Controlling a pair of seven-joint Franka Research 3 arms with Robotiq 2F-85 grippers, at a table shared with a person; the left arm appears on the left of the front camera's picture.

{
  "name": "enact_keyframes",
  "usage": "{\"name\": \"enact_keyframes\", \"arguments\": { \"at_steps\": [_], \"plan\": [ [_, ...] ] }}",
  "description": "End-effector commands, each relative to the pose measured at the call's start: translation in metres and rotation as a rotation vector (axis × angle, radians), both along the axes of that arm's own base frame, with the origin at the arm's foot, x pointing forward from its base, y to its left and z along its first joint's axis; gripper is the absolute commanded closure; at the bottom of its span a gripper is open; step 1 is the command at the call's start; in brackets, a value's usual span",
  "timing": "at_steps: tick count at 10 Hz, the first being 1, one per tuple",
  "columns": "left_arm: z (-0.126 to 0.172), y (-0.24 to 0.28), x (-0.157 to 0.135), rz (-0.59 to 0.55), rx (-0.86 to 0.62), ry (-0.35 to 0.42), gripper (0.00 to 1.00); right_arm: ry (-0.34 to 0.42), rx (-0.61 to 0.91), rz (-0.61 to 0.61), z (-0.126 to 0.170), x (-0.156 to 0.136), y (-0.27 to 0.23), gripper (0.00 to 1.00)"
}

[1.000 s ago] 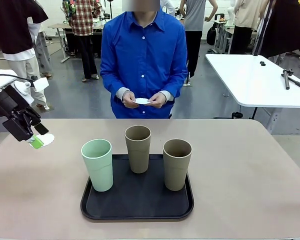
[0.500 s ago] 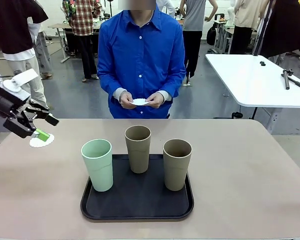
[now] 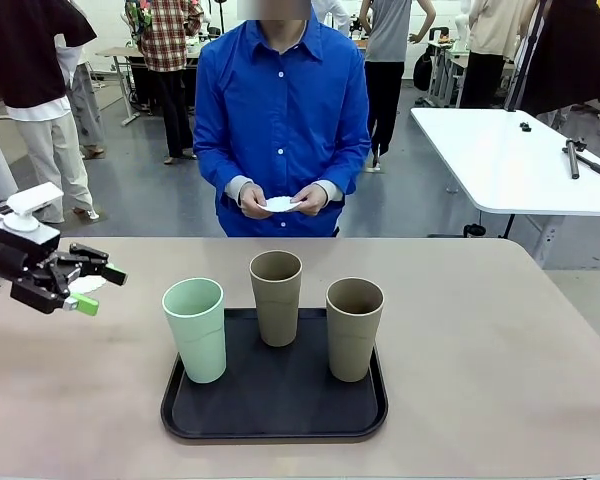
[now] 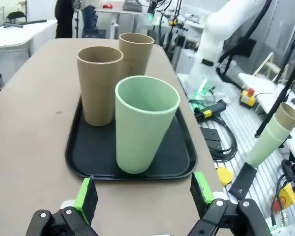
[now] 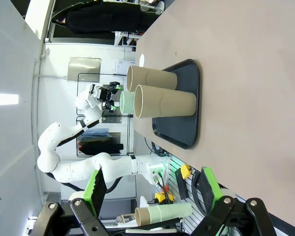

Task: Place coasters on the table and set cups on them.
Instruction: Pick up one Reusable plastic cup and place it on a coaster set by the human.

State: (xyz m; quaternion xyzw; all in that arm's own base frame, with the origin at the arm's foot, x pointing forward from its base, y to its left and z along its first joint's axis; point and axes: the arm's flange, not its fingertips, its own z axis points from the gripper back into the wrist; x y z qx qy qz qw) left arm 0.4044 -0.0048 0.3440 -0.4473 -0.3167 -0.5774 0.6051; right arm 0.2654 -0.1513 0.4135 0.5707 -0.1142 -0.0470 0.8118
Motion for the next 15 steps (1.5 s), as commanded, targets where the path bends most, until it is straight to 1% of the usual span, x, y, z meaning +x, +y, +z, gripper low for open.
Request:
{"name": "enact_keyframes", "arguments": {
  "at_steps": [1,2,4,5,6,7,8,9,10,15],
  "plan": [
    [-0.020,0.003,0.014,-0.019,-0.044,-0.036,0.00,-0.009,0.007,-0.001,0.001,0.000,0.000,0.00],
    [-0.037,0.003,0.012,-0.006,-0.071,-0.073,0.00,-0.009,0.007,-0.001,0.001,0.000,0.000,0.00],
    [-0.049,-0.006,0.007,0.025,-0.119,-0.160,0.00,-0.009,0.007,-0.001,0.001,0.000,0.000,0.00],
    [-0.056,-0.014,0.005,0.040,-0.119,-0.183,0.00,-0.009,0.007,-0.001,0.001,0.000,0.000,0.00],
    [-0.066,-0.022,0.003,0.045,-0.117,-0.177,0.00,-0.009,0.007,-0.001,0.001,0.000,0.000,0.00],
    [-0.069,-0.028,0.005,0.050,-0.114,-0.157,0.00,-0.009,0.007,-0.001,0.001,0.000,0.000,0.00],
    [-0.067,-0.035,0.007,0.034,-0.098,-0.135,0.00,-0.009,0.007,-0.001,0.001,0.000,0.000,0.00],
    [-0.066,-0.037,0.006,0.019,-0.093,-0.132,0.00,-0.009,0.007,-0.001,0.001,0.000,0.000,0.00],
    [-0.063,-0.027,0.007,0.025,-0.105,-0.121,0.00,-0.009,0.007,-0.001,0.001,0.000,0.000,0.00],
    [-0.063,-0.027,0.007,0.025,-0.105,-0.121,0.00,-0.009,0.007,-0.001,0.001,0.000,0.000,0.00]
  ]
}}
